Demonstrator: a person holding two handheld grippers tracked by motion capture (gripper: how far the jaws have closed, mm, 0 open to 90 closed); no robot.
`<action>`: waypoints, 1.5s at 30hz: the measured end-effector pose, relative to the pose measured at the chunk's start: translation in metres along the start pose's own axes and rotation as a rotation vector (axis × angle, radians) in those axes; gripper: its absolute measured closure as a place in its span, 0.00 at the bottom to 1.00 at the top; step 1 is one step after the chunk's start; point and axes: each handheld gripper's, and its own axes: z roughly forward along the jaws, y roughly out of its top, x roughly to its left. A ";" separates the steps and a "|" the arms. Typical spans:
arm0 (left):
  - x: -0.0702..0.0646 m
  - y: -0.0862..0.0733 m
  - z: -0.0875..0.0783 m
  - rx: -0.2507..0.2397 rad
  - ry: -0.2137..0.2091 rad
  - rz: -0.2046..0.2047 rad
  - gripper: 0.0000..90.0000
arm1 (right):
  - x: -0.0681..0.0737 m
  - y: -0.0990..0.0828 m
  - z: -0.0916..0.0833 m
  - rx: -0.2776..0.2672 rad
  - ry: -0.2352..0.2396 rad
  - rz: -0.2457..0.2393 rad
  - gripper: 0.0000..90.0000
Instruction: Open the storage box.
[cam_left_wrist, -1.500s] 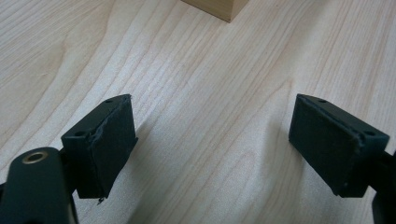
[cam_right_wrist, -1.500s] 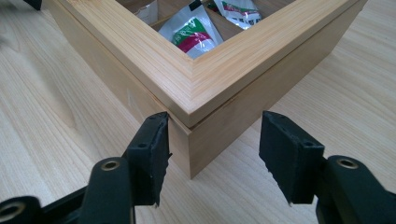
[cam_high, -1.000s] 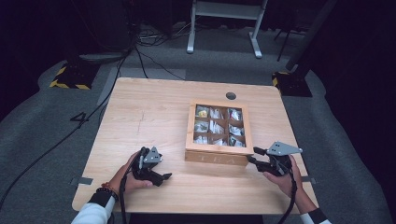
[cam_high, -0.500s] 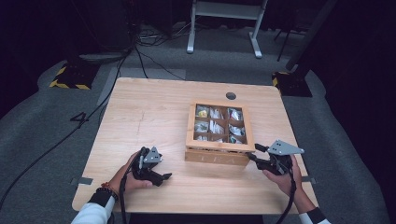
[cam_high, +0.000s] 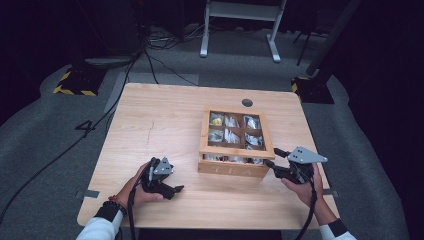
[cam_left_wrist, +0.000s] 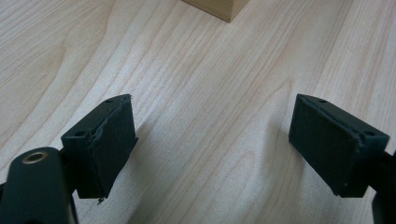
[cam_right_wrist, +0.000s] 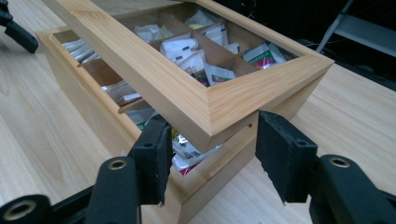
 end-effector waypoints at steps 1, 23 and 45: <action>0.000 0.000 0.000 0.000 0.000 -0.001 0.17 | 0.000 0.001 0.000 -0.001 -0.002 0.000 0.51; 0.000 0.000 0.000 0.000 0.000 0.000 0.17 | -0.005 0.012 -0.001 -0.068 -0.033 -0.011 0.50; 0.011 0.074 -0.024 -0.223 0.148 0.068 0.25 | -0.009 0.023 -0.004 -0.090 -0.039 0.005 0.51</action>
